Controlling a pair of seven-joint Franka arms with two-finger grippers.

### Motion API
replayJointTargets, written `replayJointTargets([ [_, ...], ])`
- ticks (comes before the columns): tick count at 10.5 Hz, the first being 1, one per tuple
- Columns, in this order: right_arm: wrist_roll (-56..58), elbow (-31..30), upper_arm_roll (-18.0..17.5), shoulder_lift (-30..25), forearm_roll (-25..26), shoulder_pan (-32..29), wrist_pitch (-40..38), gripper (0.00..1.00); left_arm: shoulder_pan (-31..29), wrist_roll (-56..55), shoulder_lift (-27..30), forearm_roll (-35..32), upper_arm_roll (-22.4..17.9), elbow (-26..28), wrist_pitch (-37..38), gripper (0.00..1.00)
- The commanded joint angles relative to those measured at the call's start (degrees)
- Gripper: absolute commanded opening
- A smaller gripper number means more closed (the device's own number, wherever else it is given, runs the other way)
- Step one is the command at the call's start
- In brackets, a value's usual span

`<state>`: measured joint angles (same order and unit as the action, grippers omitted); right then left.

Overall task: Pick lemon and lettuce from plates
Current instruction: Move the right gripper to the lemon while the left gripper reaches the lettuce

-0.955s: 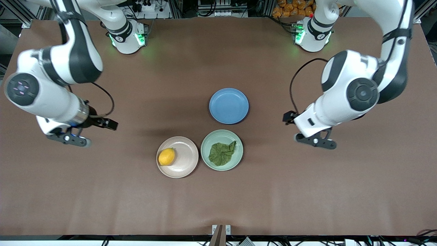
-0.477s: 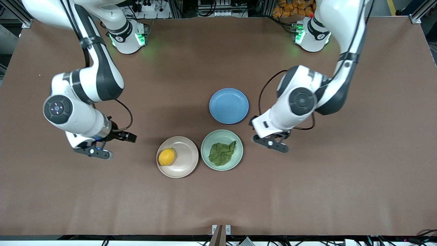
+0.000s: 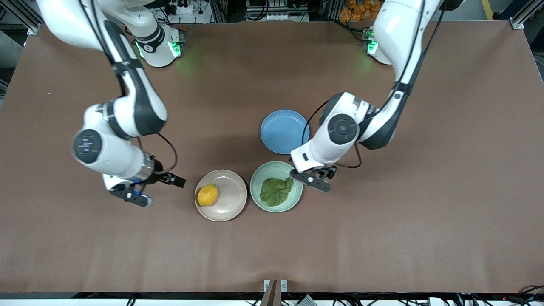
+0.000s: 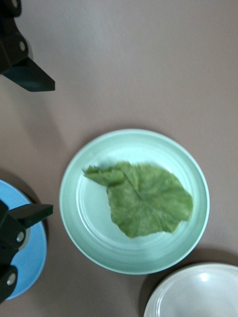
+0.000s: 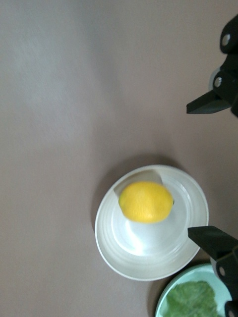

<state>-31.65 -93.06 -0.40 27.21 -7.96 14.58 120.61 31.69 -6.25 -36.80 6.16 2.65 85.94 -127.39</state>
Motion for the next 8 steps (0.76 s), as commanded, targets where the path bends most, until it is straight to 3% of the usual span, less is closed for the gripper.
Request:
replayJointTargets([
  [1,-6.05,6.04,0.4,6.53,1.45,2.73,1.47,1.0,2.5,-0.78,-3.27,1.14,-0.62,-1.92,-5.13,1.0],
  [3,-7.62,7.36,0.66,8.03,1.54,2.65,1.56,1.0,2.68,-1.74,-5.72,1.14,-0.62,-2.79,-9.09,1.0],
  [6,-20.86,10.96,0.66,12.59,9.33,4.48,2.09,1.0,4.0,-4.65,-10.03,1.05,-0.98,-6.12,-12.88,1.0],
  [8,-23.01,12.11,0.66,14.36,11.47,5.28,2.17,1.0,4.0,-5.35,-11.53,1.14,-0.98,-7.36,-14.63,1.0],
])
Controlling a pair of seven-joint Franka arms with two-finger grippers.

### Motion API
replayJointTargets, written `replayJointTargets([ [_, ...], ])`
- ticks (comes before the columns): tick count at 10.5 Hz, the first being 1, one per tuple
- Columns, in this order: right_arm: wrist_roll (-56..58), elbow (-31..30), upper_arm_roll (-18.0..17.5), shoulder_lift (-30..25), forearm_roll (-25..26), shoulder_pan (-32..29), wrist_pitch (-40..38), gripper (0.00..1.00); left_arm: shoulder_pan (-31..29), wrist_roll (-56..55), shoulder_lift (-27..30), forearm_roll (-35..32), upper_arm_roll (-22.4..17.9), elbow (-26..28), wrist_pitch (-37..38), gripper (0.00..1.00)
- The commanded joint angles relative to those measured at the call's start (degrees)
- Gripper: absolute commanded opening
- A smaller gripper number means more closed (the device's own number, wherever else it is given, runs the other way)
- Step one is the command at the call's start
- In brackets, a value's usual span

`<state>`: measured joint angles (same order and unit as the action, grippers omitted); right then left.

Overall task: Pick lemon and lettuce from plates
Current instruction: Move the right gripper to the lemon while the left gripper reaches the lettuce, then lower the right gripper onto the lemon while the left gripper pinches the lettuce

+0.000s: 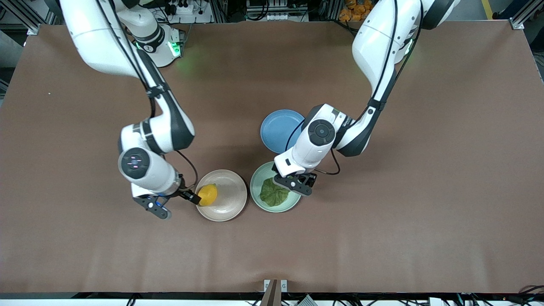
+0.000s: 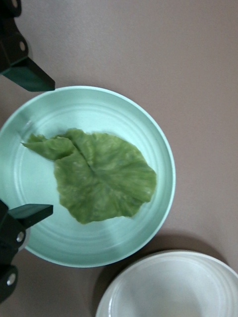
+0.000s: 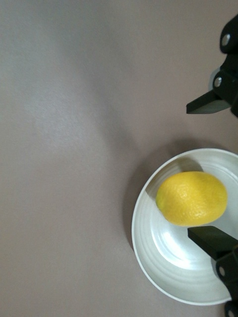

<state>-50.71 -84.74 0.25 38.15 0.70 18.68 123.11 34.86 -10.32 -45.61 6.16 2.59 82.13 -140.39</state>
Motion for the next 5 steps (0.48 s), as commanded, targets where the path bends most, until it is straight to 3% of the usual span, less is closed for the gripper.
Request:
replayJointTargets([
  [1,-4.13,3.8,-0.07,3.51,2.73,1.18,-0.24,1.0,1.0,-1.37,-3.69,1.13,-0.92,-3.56,-3.03,1.0],
  [5,-9.23,3.71,-0.07,5.26,2.56,2.06,5.83,1.0,1.96,-4.25,-5.89,1.13,-1.01,-3.65,-5.5,1.0],
])
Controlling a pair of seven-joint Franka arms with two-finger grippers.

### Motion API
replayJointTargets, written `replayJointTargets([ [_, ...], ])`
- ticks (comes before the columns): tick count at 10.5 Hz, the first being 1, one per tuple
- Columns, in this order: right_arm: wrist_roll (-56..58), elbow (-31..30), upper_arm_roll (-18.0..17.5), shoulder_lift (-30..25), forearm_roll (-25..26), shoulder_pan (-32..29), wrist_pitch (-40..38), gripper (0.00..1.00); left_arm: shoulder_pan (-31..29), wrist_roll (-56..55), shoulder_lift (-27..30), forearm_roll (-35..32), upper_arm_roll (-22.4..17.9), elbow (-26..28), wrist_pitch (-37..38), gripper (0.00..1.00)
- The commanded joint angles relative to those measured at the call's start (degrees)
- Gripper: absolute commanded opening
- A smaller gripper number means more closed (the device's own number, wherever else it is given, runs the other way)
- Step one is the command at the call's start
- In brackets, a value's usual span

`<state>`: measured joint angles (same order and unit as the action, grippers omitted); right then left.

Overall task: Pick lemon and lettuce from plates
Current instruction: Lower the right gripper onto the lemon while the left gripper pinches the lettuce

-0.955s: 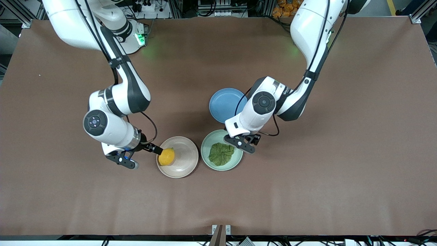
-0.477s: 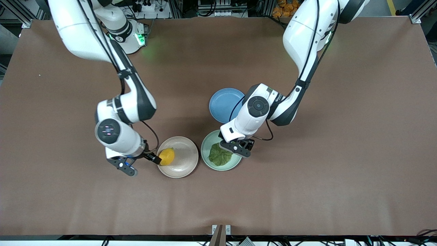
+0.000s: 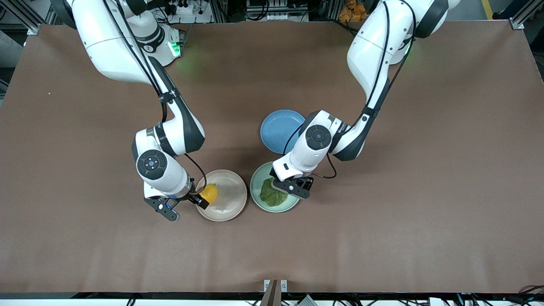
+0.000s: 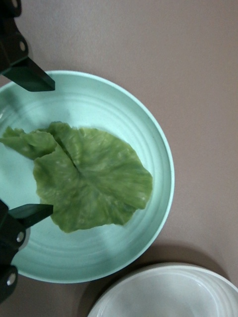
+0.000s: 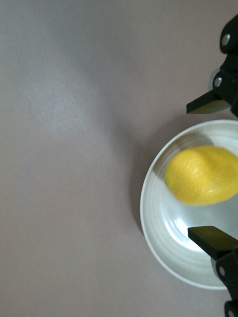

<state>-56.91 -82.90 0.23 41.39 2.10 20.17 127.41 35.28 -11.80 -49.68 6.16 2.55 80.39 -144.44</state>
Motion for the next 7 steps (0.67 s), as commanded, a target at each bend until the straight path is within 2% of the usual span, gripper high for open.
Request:
replayJointTargets([
  [1,-3.03,1.86,-0.06,2.12,1.15,0.57,1.52,1.0,1.81,-3.83,-2.26,1.13,-0.96,-1.91,-2.85,1.0],
  [6,-2.16,1.69,-0.14,3.17,0.62,0.57,1.52,1.0,2.42,-8.49,-3.4,1.13,-0.96,-1.91,-4.53,1.0],
  [7,-2.24,1.69,-0.14,3.7,0.53,0.66,1.61,1.0,2.6,-9.54,-3.4,1.05,-1.05,-1.91,-4.62,0.93],
])
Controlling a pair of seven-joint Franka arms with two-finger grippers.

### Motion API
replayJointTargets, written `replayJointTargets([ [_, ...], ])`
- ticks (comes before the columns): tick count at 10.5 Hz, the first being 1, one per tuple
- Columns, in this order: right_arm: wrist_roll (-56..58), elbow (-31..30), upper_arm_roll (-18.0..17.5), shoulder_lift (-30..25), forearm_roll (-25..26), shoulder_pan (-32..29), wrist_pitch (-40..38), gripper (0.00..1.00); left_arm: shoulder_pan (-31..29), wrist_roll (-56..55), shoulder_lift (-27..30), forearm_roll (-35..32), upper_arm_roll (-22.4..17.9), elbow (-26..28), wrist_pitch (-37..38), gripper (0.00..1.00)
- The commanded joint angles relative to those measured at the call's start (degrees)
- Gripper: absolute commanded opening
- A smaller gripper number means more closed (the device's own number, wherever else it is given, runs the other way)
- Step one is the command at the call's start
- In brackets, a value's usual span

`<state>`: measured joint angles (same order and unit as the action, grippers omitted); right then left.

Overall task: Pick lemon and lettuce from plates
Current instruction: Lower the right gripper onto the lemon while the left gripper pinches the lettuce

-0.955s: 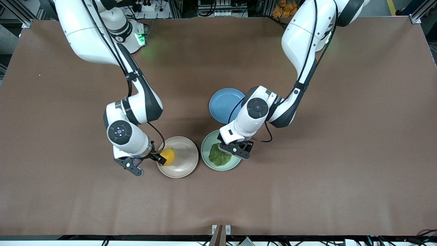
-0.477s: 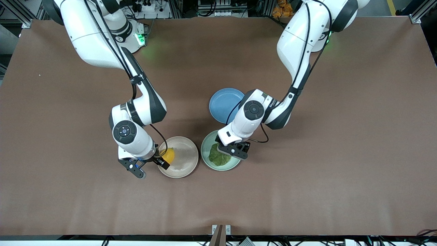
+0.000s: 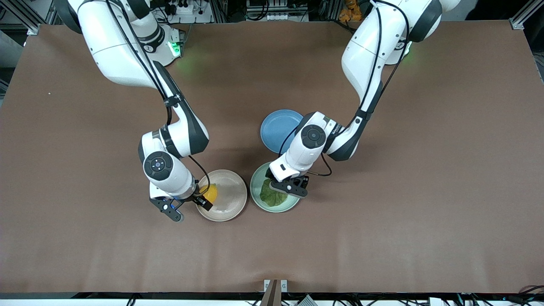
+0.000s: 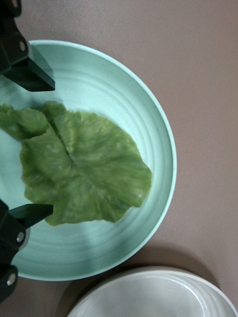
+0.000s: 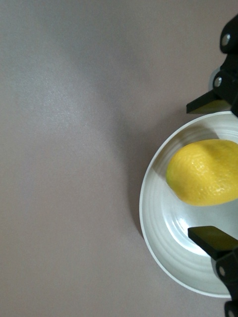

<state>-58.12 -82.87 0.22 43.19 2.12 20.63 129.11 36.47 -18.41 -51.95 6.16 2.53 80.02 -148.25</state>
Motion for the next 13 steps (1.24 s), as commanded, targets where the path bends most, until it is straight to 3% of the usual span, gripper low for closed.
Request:
replayJointTargets([
  [1,-1.03,1.66,-0.22,2.24,0.43,0.2,-0.09,1.0,1.5,-3.2,-1.23,0.96,-1.04,-1.53,-1.68,0.91],
  [4,-1.99,1.49,-0.31,2.77,0.08,0.72,1.48,1.0,2.03,-3.29,-1.23,0.7,-1.39,-1.36,-1.78,0.89],
  [7,-2.0,1.22,-0.31,3.04,-0.18,1.43,2.19,1.0,2.03,-4.0,-1.23,0.61,-1.39,-1.18,-1.78,0.59],
  [8,-1.3,0.96,-0.31,3.04,0.17,1.51,2.28,0.89,2.03,-4.08,-1.23,0.52,-1.39,-1.18,-1.78,0.51],
  [9,-1.21,0.61,-0.31,3.04,0.34,1.52,2.37,0.71,2.03,-4.09,-1.23,0.52,-1.39,-1.18,-1.78,0.39],
  [10,-1.21,0.6,-0.31,3.04,0.35,1.69,2.54,0.45,2.03,-4.09,-1.23,0.43,-1.39,-1.1,-1.78,0.3],
  [12,-1.47,0.52,-0.31,3.04,0.43,2.04,2.98,0.07,2.03,-4.0,-1.14,0.43,-1.65,-1.01,-1.78,0.2],
  [13,-1.56,0.52,-0.31,3.04,0.35,2.04,2.98,0.0,2.12,-4.0,-1.14,0.43,-1.65,-1.01,-1.78,0.16],
])
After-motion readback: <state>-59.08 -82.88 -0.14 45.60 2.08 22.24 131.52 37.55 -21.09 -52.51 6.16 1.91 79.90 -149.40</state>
